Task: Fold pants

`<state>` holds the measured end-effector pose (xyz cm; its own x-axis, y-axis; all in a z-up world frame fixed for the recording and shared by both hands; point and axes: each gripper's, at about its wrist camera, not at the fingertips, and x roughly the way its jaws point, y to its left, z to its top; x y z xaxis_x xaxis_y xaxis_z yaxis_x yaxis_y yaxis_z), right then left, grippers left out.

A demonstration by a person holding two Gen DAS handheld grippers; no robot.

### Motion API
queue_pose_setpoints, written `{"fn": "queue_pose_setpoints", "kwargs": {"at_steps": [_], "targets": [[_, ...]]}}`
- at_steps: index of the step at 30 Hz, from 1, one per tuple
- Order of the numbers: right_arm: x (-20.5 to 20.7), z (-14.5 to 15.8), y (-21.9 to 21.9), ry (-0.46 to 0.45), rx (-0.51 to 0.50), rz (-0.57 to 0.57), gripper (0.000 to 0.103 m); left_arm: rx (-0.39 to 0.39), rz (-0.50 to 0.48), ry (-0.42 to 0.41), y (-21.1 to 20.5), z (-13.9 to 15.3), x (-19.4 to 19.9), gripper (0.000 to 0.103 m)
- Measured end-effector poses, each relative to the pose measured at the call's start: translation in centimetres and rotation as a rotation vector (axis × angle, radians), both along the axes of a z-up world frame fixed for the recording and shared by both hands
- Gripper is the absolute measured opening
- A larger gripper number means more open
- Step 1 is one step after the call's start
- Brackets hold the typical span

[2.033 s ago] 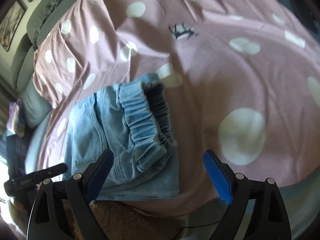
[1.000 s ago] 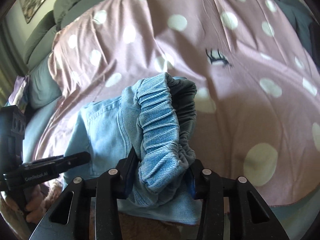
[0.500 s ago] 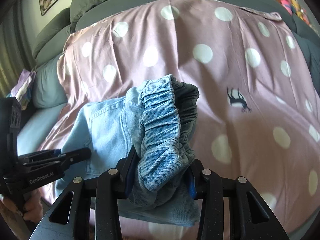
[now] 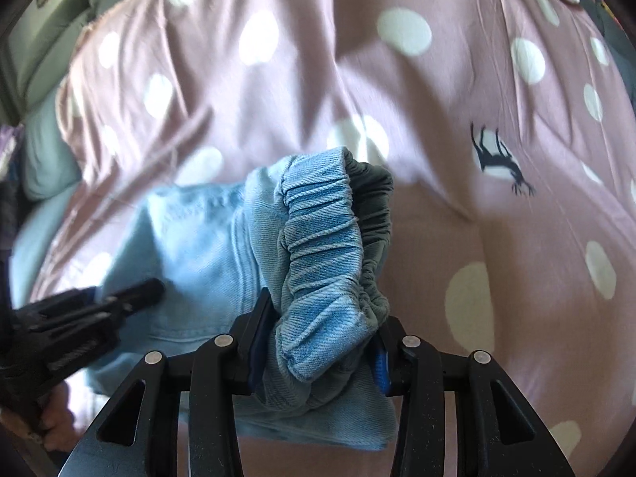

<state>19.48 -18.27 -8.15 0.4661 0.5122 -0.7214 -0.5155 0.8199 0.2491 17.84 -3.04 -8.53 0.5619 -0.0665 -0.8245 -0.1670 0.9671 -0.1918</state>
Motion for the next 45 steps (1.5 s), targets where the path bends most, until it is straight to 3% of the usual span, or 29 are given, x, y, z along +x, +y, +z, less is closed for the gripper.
{"fn": "queue_pose_setpoints", "kwargs": {"at_steps": [5, 8, 9, 13, 16, 20, 24, 29, 45], "targets": [[0.1, -0.4, -0.5, 0.041, 0.007, -0.016, 0.048, -0.060, 0.025, 0.060, 0.7, 0.8, -0.6, 0.040], [-0.2, 0.2, -0.7, 0.036, -0.012, -0.015, 0.048, -0.031, 0.027, 0.030, 0.6, 2.8, -2.5, 0.040], [-0.4, 0.5, -0.9, 0.030, -0.018, -0.015, 0.050, -0.025, 0.022, 0.018, 0.6, 3.4, -3.2, 0.044], [-1.3, 1.8, -2.2, 0.022, 0.006, -0.018, 0.056, -0.023, 0.028, -0.064, 0.5, 6.9, -6.4, 0.076], [-2.6, 3.3, -3.4, -0.019, 0.031, -0.036, 0.064, -0.001, 0.019, -0.143, 0.0, 9.5, -9.1, 0.089], [-5.1, 5.6, -4.9, -0.094, 0.055, -0.044, 0.080, 0.047, 0.024, -0.205, -1.2, 10.9, -11.9, 0.103], [-7.4, 6.4, -5.9, -0.151, 0.043, -0.068, 0.086, 0.090, 0.027, -0.182, -2.3, 9.6, -13.7, 0.102], [-8.9, 5.5, -6.6, -0.132, 0.034, -0.099, 0.086, 0.074, 0.009, -0.111, -3.0, 7.6, -14.6, 0.102], [-11.1, 4.7, -6.6, -0.112, 0.005, -0.108, 0.086, 0.085, 0.011, -0.122, -3.9, 8.7, -16.2, 0.102]]}}
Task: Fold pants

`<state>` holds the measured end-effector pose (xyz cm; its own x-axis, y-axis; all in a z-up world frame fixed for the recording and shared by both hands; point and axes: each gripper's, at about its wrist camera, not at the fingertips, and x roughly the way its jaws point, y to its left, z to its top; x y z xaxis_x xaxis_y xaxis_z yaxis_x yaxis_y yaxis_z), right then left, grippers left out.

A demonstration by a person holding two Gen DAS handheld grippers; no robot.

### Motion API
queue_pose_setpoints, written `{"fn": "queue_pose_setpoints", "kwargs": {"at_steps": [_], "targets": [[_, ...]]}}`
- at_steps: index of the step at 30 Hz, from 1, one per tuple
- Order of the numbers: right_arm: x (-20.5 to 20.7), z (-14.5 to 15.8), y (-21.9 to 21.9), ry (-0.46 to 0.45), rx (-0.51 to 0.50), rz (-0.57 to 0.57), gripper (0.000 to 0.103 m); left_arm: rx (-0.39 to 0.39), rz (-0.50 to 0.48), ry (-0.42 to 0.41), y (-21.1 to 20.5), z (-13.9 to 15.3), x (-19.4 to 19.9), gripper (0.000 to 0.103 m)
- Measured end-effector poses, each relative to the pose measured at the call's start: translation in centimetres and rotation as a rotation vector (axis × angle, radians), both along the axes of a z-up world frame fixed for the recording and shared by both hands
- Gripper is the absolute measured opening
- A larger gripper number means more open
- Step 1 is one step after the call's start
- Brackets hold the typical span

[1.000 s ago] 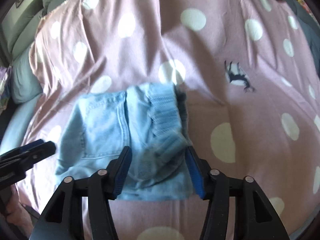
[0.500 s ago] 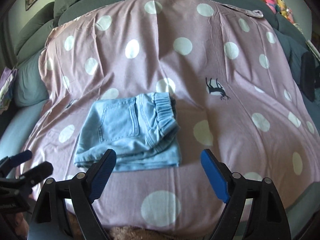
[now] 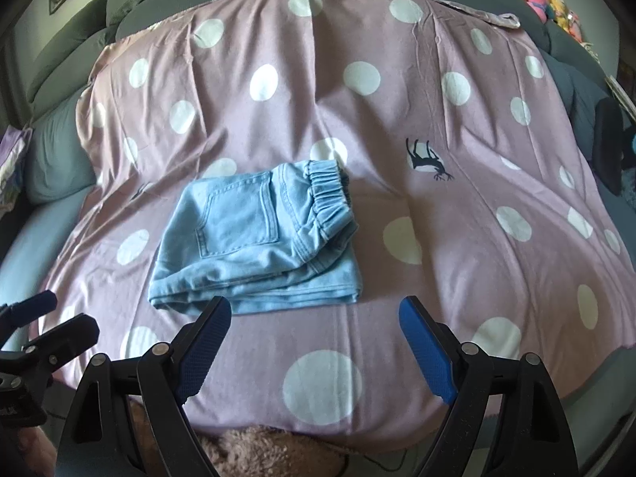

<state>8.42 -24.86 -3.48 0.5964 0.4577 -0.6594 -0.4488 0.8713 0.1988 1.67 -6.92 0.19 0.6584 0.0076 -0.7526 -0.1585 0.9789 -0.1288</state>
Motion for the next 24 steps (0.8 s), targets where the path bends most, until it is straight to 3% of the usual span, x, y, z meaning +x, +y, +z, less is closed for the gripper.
{"fn": "queue_pose_setpoints", "kwargs": {"at_steps": [24], "targets": [[-0.22, -0.55, 0.96, 0.005, -0.029, -0.005, 0.086, -0.008, -0.009, -0.001, 0.28, -0.02, -0.11, 0.102]]}}
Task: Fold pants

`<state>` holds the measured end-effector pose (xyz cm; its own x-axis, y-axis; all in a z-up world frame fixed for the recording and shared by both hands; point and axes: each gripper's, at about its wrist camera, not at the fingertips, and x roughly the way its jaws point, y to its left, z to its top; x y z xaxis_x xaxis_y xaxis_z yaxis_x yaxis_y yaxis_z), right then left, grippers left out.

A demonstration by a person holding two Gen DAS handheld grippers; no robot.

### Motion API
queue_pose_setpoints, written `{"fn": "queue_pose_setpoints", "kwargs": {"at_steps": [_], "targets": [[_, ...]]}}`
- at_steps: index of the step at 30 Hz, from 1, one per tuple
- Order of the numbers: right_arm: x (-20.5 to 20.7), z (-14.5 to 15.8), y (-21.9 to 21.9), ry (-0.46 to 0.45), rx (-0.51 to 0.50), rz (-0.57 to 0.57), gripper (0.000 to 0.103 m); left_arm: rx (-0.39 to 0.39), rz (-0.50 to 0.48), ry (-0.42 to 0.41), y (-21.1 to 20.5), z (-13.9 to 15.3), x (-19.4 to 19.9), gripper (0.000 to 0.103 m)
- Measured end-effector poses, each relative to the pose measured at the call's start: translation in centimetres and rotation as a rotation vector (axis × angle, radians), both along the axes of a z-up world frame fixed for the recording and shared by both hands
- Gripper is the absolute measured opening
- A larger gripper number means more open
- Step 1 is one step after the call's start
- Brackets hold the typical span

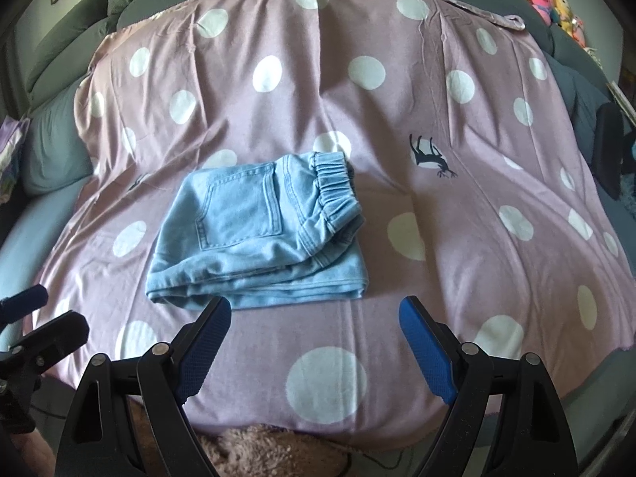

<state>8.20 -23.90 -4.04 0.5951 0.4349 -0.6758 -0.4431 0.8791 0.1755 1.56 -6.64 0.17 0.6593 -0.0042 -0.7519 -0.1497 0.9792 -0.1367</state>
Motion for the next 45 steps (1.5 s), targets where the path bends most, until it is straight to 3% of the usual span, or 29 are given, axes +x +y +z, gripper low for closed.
{"fn": "queue_pose_setpoints", "kwargs": {"at_steps": [45], "targets": [[-0.18, -0.12, -0.10, -0.003, -0.012, -0.011, 0.086, 0.001, 0.000, 0.008, -0.43, -0.07, -0.64, 0.102]]}}
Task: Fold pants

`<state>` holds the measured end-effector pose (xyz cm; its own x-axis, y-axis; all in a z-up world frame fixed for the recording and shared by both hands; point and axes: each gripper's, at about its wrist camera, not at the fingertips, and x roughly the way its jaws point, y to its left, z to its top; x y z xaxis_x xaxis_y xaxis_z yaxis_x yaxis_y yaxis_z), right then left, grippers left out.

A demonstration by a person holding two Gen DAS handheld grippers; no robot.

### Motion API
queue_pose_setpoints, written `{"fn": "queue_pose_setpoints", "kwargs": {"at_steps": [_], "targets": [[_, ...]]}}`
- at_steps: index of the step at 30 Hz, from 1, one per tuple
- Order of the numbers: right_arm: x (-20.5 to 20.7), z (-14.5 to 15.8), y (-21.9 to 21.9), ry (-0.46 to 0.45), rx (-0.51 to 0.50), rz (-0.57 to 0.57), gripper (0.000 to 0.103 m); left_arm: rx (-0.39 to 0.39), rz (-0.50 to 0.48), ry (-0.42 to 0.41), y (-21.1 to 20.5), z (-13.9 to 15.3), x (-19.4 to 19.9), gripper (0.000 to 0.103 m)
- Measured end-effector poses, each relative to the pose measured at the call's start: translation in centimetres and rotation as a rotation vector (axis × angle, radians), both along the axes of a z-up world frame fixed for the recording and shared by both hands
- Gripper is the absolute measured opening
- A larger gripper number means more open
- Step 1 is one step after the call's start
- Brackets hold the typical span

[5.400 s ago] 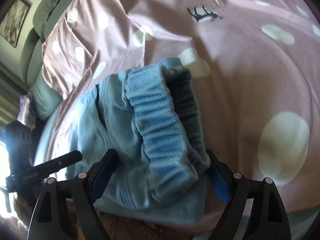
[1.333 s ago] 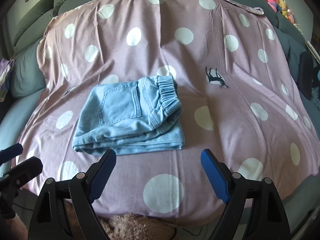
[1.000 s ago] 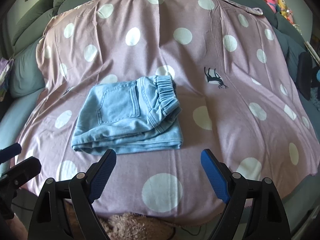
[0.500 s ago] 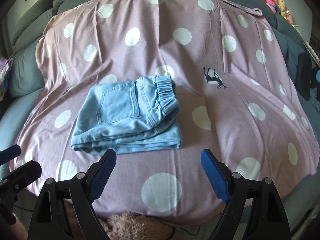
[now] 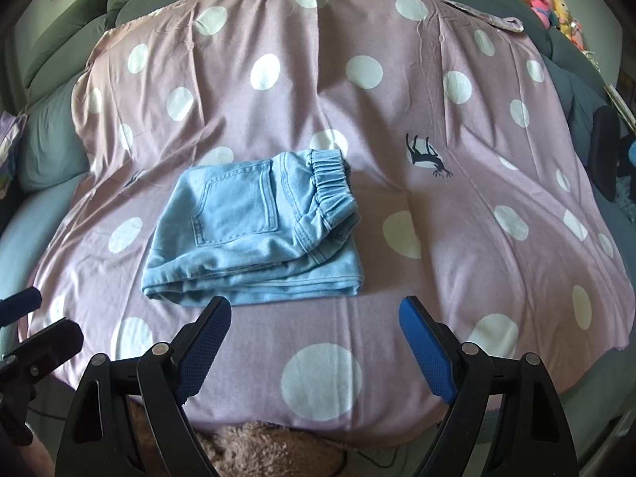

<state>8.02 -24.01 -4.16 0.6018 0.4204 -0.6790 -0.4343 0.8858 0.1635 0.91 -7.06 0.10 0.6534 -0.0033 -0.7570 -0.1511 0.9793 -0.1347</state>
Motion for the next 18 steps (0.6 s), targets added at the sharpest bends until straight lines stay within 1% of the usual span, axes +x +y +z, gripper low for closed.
{"fn": "queue_pose_setpoints", "kwargs": {"at_steps": [18], "targets": [[0.04, -0.06, -0.12, 0.000, -0.001, 0.003, 0.086, -0.003, 0.009, -0.003, 0.13, 0.21, -0.21, 0.102]]}}
